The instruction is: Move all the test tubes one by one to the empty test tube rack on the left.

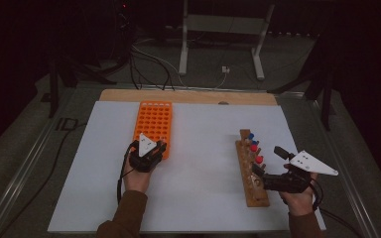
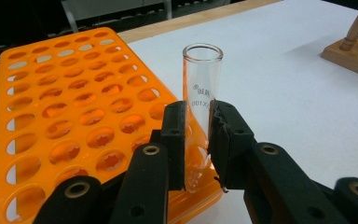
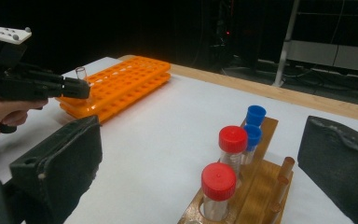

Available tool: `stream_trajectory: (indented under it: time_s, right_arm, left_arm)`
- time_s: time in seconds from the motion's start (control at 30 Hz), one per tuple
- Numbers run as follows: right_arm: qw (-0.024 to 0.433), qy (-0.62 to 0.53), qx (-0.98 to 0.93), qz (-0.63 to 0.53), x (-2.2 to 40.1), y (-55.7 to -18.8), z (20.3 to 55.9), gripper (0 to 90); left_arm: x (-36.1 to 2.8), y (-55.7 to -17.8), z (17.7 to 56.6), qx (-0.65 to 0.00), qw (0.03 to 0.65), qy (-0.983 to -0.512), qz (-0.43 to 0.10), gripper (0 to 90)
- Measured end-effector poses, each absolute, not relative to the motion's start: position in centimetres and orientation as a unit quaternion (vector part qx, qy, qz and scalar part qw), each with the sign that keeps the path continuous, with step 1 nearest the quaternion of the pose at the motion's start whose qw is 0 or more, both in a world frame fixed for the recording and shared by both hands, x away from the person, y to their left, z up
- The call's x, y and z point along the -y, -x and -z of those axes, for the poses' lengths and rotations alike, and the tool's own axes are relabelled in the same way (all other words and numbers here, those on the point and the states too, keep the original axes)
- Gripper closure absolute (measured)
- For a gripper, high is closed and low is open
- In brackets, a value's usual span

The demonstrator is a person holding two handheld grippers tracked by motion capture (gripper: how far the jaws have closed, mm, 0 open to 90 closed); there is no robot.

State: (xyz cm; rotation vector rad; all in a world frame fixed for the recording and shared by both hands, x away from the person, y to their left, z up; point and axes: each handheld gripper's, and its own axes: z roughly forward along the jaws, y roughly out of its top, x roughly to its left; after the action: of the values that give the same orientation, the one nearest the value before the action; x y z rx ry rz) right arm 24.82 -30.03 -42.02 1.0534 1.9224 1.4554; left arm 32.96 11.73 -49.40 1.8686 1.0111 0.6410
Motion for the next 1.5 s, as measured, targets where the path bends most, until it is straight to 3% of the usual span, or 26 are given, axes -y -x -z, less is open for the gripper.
stream_trajectory:
  time_s: [0.53,0.63,0.77,0.8,0.83,0.97,1.1,1.2,1.43,1.5]
  right_arm:
    - [0.251,-0.386,-0.713,-0.528,30.2,-24.7,42.2,0.0]
    - [0.246,-0.383,-0.717,-0.528,30.3,-24.7,42.3,0.4]
    - [0.236,-0.384,-0.723,-0.524,30.5,-24.8,42.7,7.5]
    - [0.232,-0.387,-0.724,-0.521,30.6,-24.7,42.9,10.8]
    - [0.232,-0.387,-0.724,-0.521,30.6,-24.7,42.9,10.8]
    - [0.237,-0.390,-0.736,-0.500,30.7,-24.5,43.5,13.2]
    - [0.230,-0.393,-0.743,-0.490,30.9,-24.4,44.0,16.8]
    - [0.224,-0.392,-0.757,-0.473,31.0,-24.2,44.6,24.9]
    - [0.225,-0.377,-0.780,-0.447,30.7,-23.8,45.5,59.6]
    - [0.232,-0.369,-0.786,-0.439,30.3,-23.7,45.6,65.1]
  left_arm:
    - [-11.8,-32.8,50.1,-0.419,0.435,-0.757,-0.249,75.3]
    - [-12.2,-32.6,49.9,-0.429,0.454,-0.742,-0.243,58.4]
    - [-12.9,-32.1,49.0,-0.448,0.485,-0.715,-0.229,37.4]
    - [-13.0,-31.9,48.8,-0.452,0.489,-0.710,-0.229,26.6]
    - [-13.1,-31.7,48.6,-0.455,0.493,-0.705,-0.230,26.6]
    - [-13.6,-30.9,47.7,-0.461,0.505,-0.693,-0.228,8.9]
    - [-13.8,-30.3,47.0,-0.459,0.515,-0.688,-0.225,2.1]
    - [-13.7,-29.9,46.5,-0.450,0.521,-0.690,-0.224,1.6]
    - [-13.5,-29.4,46.0,-0.441,0.533,-0.687,-0.224,1.5]
    - [-13.5,-29.3,45.9,-0.441,0.536,-0.685,-0.223,1.5]
